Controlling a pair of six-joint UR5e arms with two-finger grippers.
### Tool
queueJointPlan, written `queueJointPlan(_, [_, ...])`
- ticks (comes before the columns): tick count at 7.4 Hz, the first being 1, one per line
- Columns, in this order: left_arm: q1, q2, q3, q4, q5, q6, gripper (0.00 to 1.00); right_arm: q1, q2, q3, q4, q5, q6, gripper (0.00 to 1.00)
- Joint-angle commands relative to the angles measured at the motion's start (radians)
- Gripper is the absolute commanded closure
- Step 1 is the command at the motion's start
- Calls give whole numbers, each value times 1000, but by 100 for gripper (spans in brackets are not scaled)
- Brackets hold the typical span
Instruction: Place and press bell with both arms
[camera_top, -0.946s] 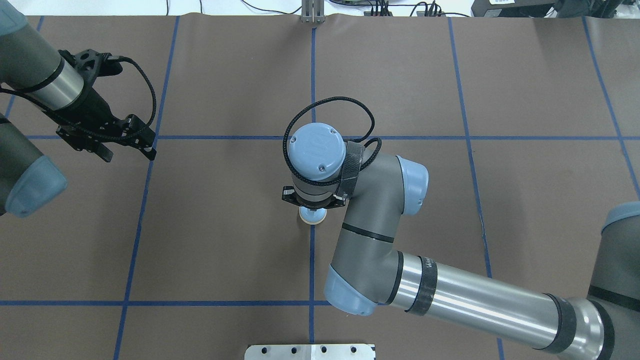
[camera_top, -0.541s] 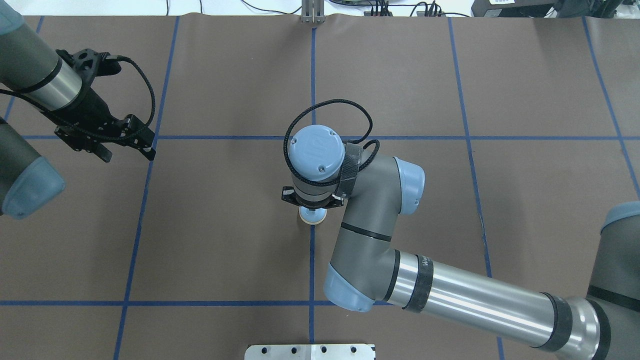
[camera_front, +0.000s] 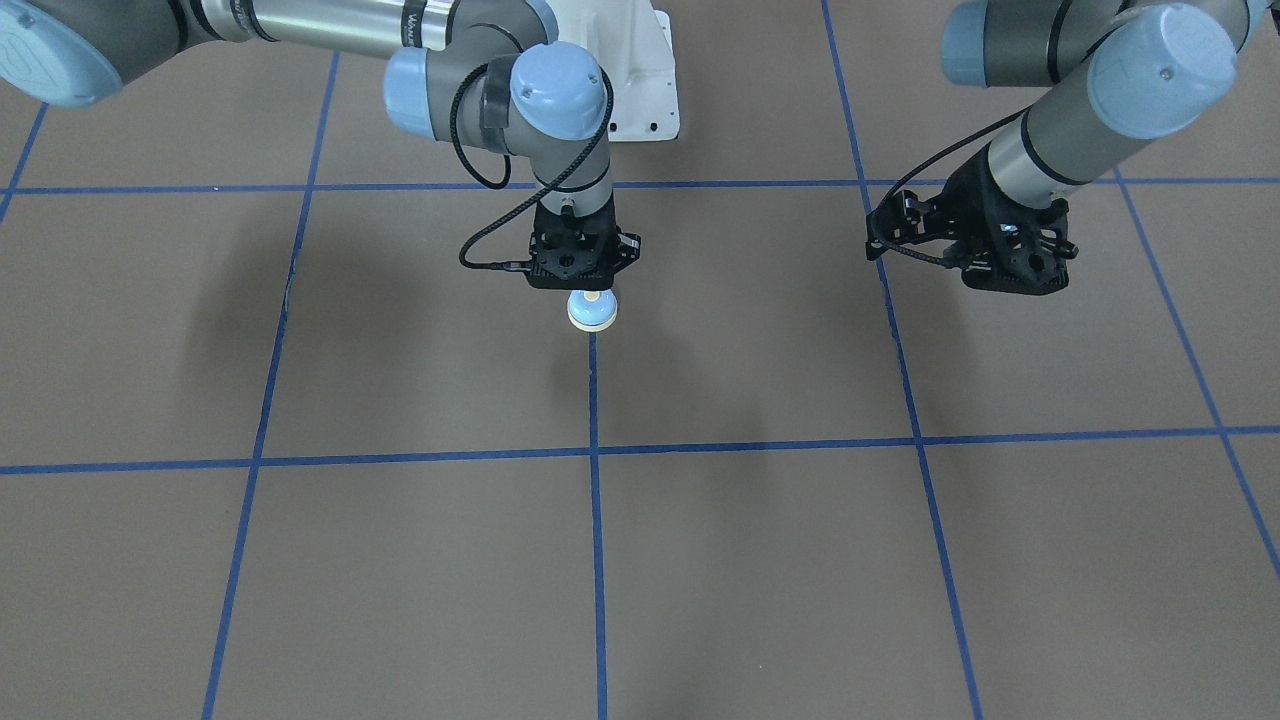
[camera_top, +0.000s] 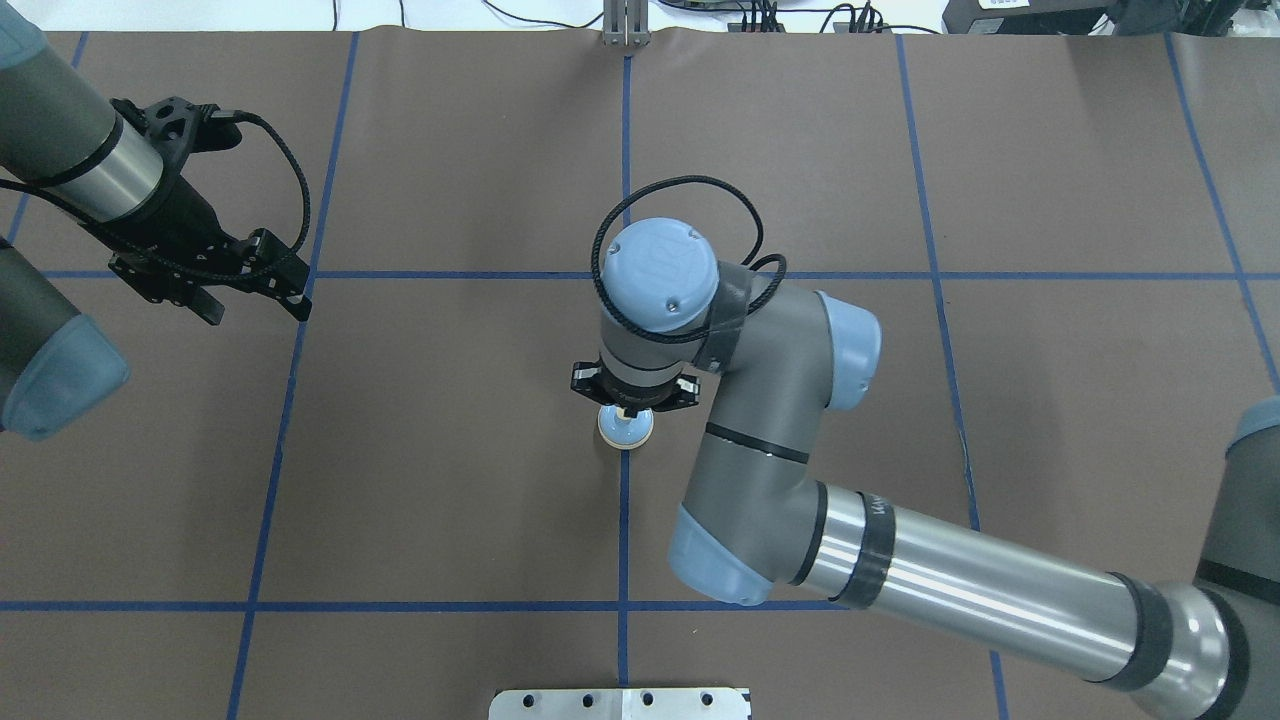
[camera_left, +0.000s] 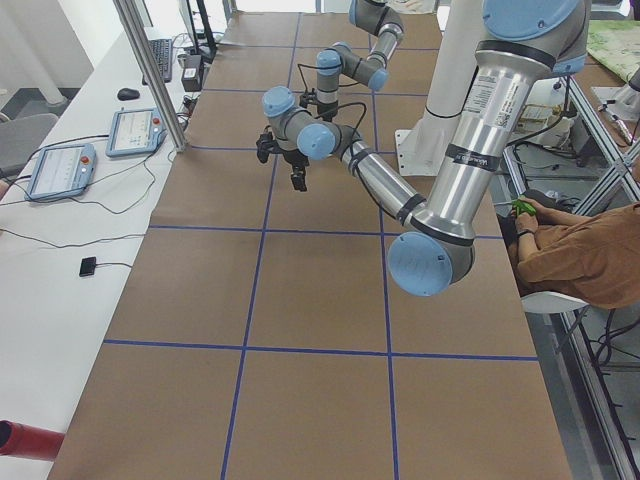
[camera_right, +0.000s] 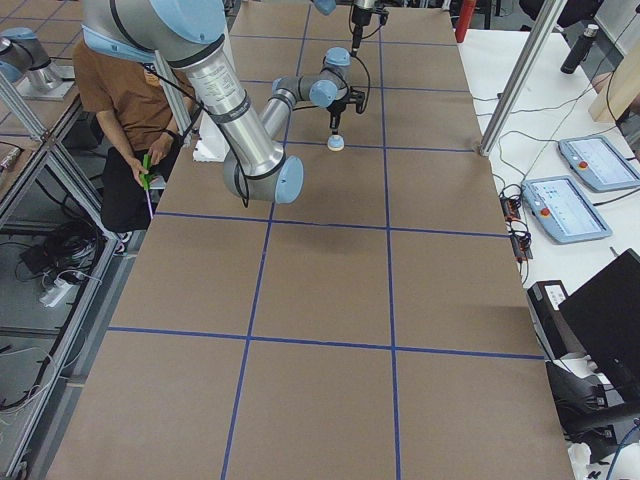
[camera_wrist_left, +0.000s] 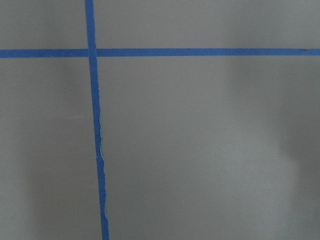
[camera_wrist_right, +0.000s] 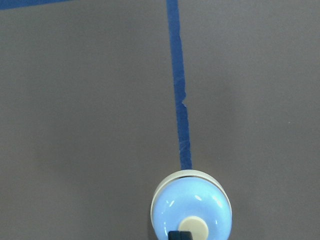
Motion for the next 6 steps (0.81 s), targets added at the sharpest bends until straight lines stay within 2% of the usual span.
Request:
queueJointPlan(1, [-3, -1, 0, 0, 0, 7, 2, 106, -200, 255, -77, 56, -44, 100])
queueJointPlan(3, [-24, 7, -3, -3, 3, 17, 2, 276, -383, 345, -71, 182, -305, 100])
queueJointPlan(6, [-116, 138, -37, -3, 2, 260, 1, 642, -612, 300, -66, 353, -871, 100])
